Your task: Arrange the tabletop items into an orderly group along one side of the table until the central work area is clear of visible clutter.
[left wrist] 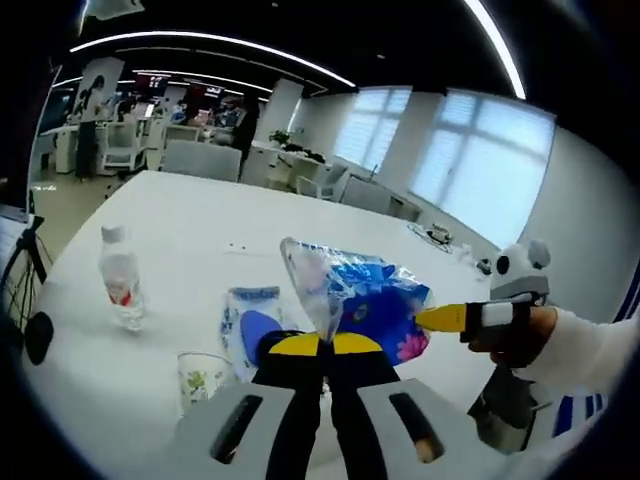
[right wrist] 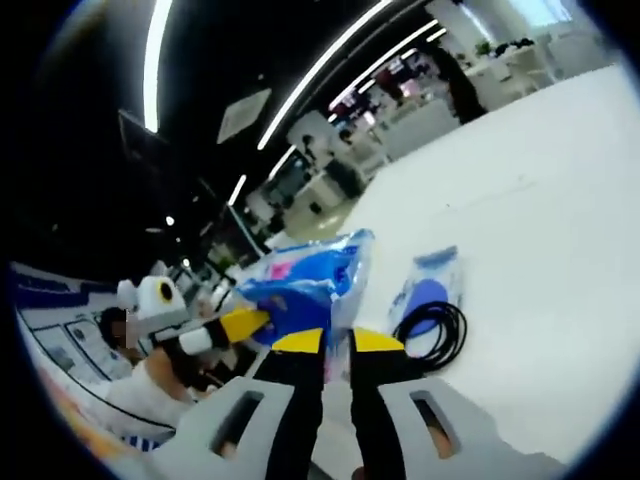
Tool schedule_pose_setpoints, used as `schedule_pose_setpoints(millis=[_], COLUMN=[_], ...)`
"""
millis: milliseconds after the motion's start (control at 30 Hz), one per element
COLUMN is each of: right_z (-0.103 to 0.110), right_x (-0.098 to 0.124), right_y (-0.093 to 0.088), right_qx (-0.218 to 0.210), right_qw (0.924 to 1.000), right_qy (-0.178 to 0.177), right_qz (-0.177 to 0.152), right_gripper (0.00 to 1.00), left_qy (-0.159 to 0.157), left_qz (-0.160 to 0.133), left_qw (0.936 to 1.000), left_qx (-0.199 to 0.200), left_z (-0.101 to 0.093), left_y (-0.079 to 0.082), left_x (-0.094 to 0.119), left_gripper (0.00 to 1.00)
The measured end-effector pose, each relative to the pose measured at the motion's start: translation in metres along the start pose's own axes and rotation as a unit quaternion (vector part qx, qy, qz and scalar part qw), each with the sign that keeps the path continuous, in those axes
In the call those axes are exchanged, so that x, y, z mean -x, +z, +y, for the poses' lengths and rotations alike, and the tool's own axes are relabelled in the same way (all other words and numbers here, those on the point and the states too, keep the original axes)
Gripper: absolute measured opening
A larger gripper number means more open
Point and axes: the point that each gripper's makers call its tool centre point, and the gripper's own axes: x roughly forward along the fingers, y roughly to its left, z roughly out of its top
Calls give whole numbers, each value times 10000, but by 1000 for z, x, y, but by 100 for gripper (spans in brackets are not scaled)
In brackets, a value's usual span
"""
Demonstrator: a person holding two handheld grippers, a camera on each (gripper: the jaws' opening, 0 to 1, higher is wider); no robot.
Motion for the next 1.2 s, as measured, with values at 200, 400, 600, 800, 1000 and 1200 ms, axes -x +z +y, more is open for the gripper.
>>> schedule_pose_setpoints(millis=[200,400,600,800,1000,1200], right_z=[-24,-50,-80,-112,-142,-159], right_x=[21,38,53,62,58,39], right_y=[6,24,44,56,58,53], right_qx=[499,674,618,378,99,42], right_qw=[9983,9966,9967,9975,9970,9958], right_qy=[-274,-416,-467,-551,-717,-784], right_qz=[158,241,245,241,283,480], right_gripper=[0,0,0,0,0,0], left_qy=[140,439,681,642,508,553], left_qz=[141,156,209,363,685,1035], left_qw=[9998,9979,9932,9939,9927,9897], left_qx=[-21,-459,-918,-823,-854,-818], left_z=[-24,-45,-59,-68,-65,-46], left_y=[-10,-11,-11,-18,-25,-38], left_x=[-27,-59,-85,-117,-152,-171], left_gripper=[0,0,6,11,10,8])
